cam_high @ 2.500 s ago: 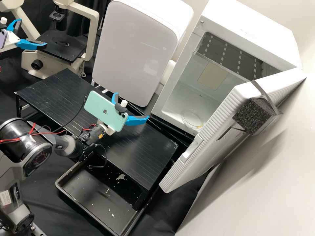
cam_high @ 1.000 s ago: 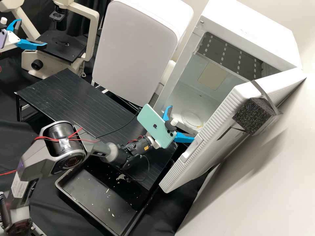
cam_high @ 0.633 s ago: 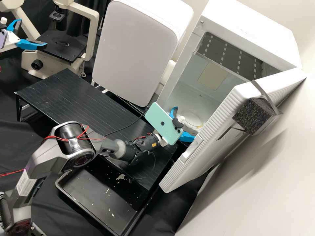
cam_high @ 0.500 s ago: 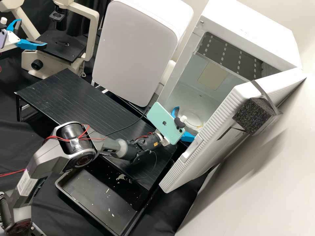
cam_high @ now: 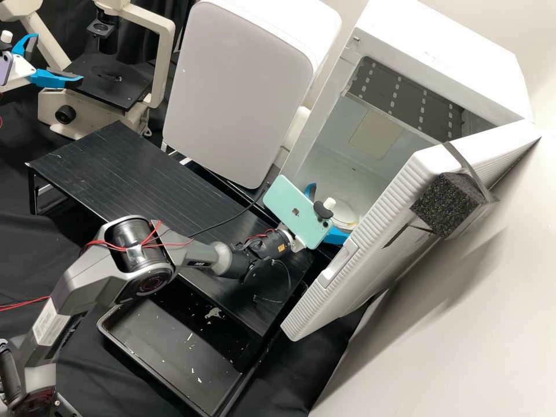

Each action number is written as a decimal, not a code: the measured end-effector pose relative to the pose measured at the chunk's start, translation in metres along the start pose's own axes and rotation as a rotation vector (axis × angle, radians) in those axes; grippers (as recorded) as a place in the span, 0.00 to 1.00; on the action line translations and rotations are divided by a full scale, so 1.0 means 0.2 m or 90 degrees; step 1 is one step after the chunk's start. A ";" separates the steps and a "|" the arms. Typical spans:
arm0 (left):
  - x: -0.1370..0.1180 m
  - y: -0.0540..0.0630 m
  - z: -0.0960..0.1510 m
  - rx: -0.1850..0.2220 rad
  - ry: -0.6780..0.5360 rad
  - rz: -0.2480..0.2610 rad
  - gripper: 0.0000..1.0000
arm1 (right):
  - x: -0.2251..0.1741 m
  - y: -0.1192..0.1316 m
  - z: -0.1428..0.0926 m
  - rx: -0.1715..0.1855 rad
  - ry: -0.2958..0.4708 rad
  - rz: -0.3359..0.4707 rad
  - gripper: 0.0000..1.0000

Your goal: Take the petri dish out of the incubator

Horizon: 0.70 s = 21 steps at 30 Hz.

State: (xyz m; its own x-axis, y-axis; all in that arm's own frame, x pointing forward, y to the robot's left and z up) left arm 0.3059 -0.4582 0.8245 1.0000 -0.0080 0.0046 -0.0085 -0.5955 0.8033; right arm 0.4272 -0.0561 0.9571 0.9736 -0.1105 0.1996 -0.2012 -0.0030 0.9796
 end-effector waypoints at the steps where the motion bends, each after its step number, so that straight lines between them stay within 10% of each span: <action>1: 0.00 0.00 0.00 0.000 0.000 0.000 1.00 | 0.00 0.00 0.00 0.000 0.000 -0.001 0.00; 21: 0.00 0.00 0.00 0.000 0.000 0.000 1.00 | 0.01 -0.01 0.00 -0.002 0.004 -0.008 0.00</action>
State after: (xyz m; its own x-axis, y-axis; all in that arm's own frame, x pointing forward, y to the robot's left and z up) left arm 0.3059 -0.4582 0.8245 1.0000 -0.0080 0.0046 -0.0085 -0.5955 0.8033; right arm 0.4294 -0.0564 0.9561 0.9768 -0.1039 0.1872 -0.1883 -0.0016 0.9821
